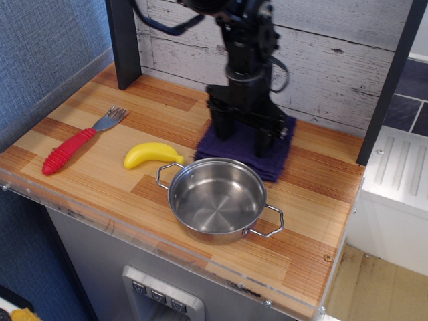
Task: Move the purple cloth behind the red fork
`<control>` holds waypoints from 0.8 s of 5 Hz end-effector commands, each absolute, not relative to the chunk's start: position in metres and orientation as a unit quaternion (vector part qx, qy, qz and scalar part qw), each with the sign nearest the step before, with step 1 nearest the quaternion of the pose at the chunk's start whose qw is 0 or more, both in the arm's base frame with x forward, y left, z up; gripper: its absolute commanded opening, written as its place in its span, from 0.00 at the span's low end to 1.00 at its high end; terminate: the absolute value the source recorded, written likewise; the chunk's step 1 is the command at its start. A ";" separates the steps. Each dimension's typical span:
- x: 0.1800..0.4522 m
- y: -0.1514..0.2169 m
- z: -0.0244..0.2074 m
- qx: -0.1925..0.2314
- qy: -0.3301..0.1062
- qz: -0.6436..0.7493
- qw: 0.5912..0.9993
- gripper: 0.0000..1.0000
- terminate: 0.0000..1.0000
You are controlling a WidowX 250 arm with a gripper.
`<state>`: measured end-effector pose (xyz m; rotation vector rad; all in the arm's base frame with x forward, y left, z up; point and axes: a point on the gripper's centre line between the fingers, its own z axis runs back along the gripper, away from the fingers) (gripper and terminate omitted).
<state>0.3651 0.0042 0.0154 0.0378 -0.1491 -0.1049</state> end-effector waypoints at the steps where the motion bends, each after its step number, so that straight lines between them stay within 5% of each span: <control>1: 0.365 0.064 0.025 0.023 -0.085 -0.005 0.996 1.00 0.00; 4: 0.349 0.143 0.027 0.028 -0.085 0.080 0.993 1.00 0.00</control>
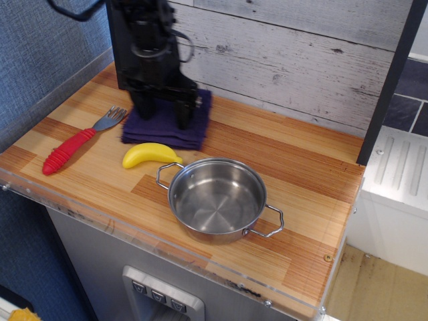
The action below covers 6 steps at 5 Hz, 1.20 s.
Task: Move the purple cloth behind the red fork
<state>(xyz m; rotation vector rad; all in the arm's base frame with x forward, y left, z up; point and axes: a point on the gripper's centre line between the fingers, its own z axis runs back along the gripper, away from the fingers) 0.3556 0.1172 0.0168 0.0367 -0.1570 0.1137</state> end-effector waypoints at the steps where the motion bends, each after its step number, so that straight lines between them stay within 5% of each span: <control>1: 0.350 0.156 0.029 0.027 -0.094 0.095 0.991 1.00 0.00; 3: 0.358 0.142 0.036 0.030 -0.103 0.083 0.991 1.00 0.00; 6: 0.368 0.125 0.078 0.044 -0.120 0.059 0.990 1.00 0.00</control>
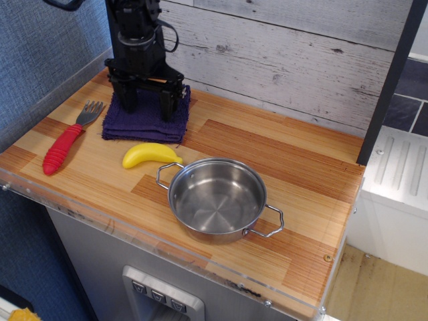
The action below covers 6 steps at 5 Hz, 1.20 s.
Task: Move the purple cloth behind the red fork
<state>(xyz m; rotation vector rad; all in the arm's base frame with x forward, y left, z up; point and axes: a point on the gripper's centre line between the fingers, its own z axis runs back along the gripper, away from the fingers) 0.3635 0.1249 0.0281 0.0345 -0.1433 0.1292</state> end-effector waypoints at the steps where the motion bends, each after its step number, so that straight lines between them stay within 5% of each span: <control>1: 0.361 0.123 0.099 0.058 -0.132 0.064 0.987 1.00 0.00; 2: 0.351 0.116 0.118 0.068 -0.141 0.069 0.985 1.00 0.00; 5: 0.351 0.116 0.118 0.068 -0.141 0.069 0.985 1.00 0.00; 6: 0.351 0.116 0.118 0.068 -0.141 0.069 0.985 1.00 1.00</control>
